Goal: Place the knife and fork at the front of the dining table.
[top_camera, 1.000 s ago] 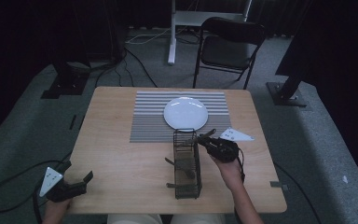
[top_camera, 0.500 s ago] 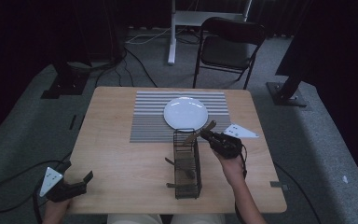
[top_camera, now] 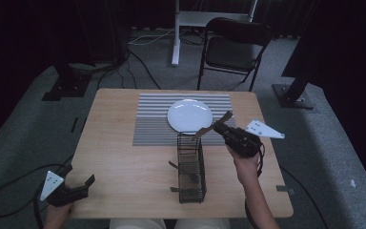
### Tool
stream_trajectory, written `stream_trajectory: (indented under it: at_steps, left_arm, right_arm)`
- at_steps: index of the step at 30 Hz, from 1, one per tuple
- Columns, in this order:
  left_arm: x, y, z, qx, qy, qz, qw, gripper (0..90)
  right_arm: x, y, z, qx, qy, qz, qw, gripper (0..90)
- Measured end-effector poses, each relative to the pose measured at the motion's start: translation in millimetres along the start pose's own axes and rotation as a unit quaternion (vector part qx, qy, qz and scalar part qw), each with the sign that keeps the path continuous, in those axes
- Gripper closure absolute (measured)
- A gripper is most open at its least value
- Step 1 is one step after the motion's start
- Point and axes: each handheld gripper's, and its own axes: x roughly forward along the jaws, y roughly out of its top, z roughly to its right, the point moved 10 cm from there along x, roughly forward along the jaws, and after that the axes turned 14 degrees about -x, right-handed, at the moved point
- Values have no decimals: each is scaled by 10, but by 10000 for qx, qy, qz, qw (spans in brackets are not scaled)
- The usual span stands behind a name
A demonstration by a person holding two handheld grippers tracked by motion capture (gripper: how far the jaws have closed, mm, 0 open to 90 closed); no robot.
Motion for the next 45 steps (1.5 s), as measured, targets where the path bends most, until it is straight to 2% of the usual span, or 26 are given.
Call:
stream_trajectory:
  at_steps: [1, 4, 9, 10, 13, 14, 15, 17, 19, 20, 23, 24, 25, 26, 27, 28, 29, 30, 31, 32, 33, 40, 45]
  left_arm:
    - [-1, 0, 0, -1, -4, 0, 10000, 0]
    - [-2, 5, 1, -48, -22, 30, 10000, 0]
    - [0, 7, 2, -136, -62, 28, 9999, 0]
    - [1, 6, 4, -135, -66, 25, 9999, 0]
    - [5, 0, 15, -55, -59, -1, 10000, 0]
    - [5, 0, 17, -47, -52, 5, 10000, 0]
    - [5, 0, 17, -47, -52, 5, 10000, 0]
    - [3, 4, 10, -91, -50, 26, 9999, 0]
    - [2, 6, 3, -124, -52, 24, 9999, 0]
    - [2, 7, 2, -125, -48, 29, 9999, 0]
    - [3, 6, 3, -140, -54, 26, 9999, 0]
    - [5, 5, 2, -124, -35, 17, 9999, 0]
    - [7, 3, 6, -109, -40, 9, 9999, 0]
    - [8, 1, 12, -98, -45, 1, 9999, 0]
    - [8, -1, 12, -79, -34, -10, 10000, 0]
    - [9, -1, 13, -84, -35, -9, 10000, 0]
    - [10, 0, 19, -117, -63, 3, 9999, 0]
    - [11, 0, 12, -125, -32, -2, 9999, 0]
    - [13, 2, 9, -173, -19, 8, 9998, 0]
    - [13, 3, 7, -222, -35, 11, 9997, 0]
    - [14, 4, 1, -255, -10, 10, 9997, 0]
    - [16, 0, 11, -246, -32, -4, 9997, 0]
    - [23, 4, 3, -303, -15, 5, 9995, 0]
  right_arm:
    - [-25, 45, 18, 19, 10, 64, 10000, 835]
    - [-134, 194, 117, -61, -154, 187, 9997, 835]
    - [-224, 287, 224, -129, -308, 208, 9992, 835]
    - [-269, 319, 289, -162, -379, 193, 9990, 835]
    - [-312, 337, 366, -175, -483, 179, 9985, 835]
    - [-350, 334, 451, -148, -590, 150, 9980, 835]
    - [-350, 334, 451, -148, -590, 150, 9980, 835]
    - [-383, 281, 566, -158, -724, 32, 9972, 835]
    - [-388, 248, 597, -137, -747, -31, 9971, 835]
    - [-392, 168, 669, -110, -841, -146, 9963, 835]
    - [-390, 76, 735, -47, -902, -240, 9956, 835]
    - [-376, -33, 798, -26, -968, -390, 9945, 835]
    - [-376, -33, 798, -26, -968, -390, 9945, 835]
    - [-351, -150, 856, -2, -1004, -557, 9934, 834]
    - [-351, -150, 856, -2, -1004, -557, 9934, 834]
    - [-324, -272, 916, 12, -1074, -734, 9915, 835]
    - [-324, -272, 916, 12, -1074, -734, 9915, 835]
    - [-292, -401, 971, 65, -1115, -882, 9898, 834]
    - [-292, -401, 971, 65, -1115, -882, 9898, 834]
    - [-263, -529, 1023, 107, -1183, -1029, 9876, 835]
    - [-263, -529, 1023, 107, -1183, -1029, 9876, 835]
    - [-133, -919, 1127, 262, -1304, -1380, 9815, 835]
    - [-39, -1038, 1147, 319, -1308, -1499, 9795, 834]
